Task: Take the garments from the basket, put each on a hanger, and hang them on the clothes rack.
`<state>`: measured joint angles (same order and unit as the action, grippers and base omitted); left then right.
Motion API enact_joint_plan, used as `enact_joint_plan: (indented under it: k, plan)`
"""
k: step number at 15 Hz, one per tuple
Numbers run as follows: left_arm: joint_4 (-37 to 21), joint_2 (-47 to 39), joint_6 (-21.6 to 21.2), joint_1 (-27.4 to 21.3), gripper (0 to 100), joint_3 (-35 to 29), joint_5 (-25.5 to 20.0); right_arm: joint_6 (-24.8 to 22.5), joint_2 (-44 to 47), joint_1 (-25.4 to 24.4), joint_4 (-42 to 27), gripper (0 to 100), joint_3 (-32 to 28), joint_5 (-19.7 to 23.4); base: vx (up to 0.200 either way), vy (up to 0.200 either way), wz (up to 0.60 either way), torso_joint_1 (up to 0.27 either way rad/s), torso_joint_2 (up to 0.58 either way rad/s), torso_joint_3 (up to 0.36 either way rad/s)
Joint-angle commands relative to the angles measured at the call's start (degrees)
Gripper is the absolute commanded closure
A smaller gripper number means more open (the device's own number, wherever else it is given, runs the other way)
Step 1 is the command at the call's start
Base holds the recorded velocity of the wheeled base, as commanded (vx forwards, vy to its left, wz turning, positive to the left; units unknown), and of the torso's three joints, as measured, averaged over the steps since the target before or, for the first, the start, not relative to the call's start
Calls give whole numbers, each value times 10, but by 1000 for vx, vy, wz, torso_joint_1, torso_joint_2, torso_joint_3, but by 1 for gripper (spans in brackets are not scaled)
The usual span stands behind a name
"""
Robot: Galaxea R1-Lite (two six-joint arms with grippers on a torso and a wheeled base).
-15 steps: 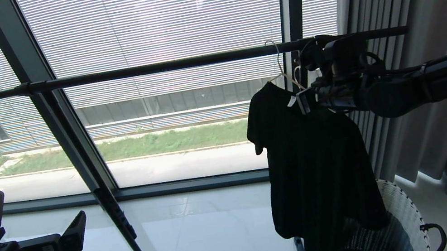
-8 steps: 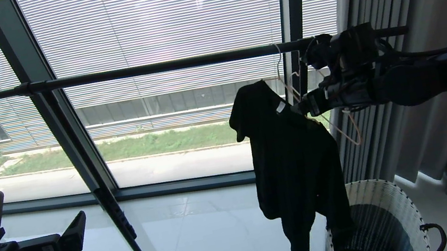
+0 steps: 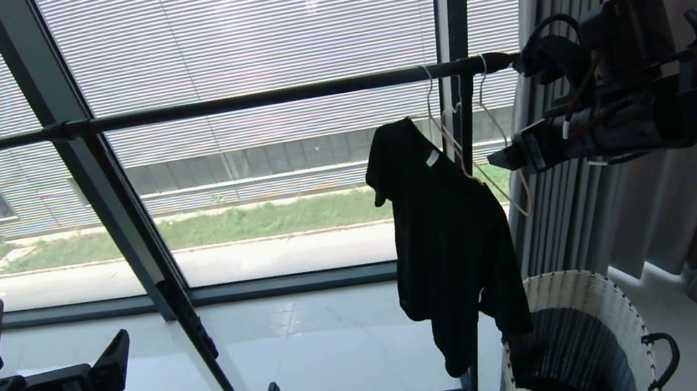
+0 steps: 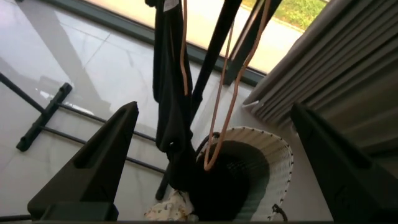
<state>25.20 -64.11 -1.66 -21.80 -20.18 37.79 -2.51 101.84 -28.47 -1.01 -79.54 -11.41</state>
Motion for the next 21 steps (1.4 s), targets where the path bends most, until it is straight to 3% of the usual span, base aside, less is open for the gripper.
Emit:
enact_joint_plan:
  k: [1, 3, 8, 10, 12, 15, 21]
  plan:
    - [0, -2, 0, 9, 0, 0, 0, -5, -28, 1, 0, 0, 13, -17, -200, 0, 0, -2, 2, 12]
    - [-1, -1, 1, 9, 0, 0, 0, -7, -30, 1, 0, 0, 16, -54, -100, 0, 0, -1, -1, 1]
    - [-1, 0, 1, 18, 0, 4, 0, -8, -78, 1, 0, 0, 66, -91, 0, 0, 0, 0, 0, 0]
    - [0, -4, 3, 44, 0, 5, -11, -14, -116, 1, -1, 0, 99, -93, 0, 0, 0, 0, 0, 0]
    - [0, 0, 0, 97, 0, 8, -65, -31, -196, 1, -1, 0, 192, -96, 0, 0, 0, 0, 0, 0]
    - [0, 6, -1, 113, 0, 9, -67, -30, -253, 2, 0, 0, 274, -125, 0, 0, 0, 0, 0, 0]
    - [0, 8, -1, 113, 0, 10, -67, -29, -292, 22, 0, 0, 323, -128, 0, 0, 0, 0, 0, 0]
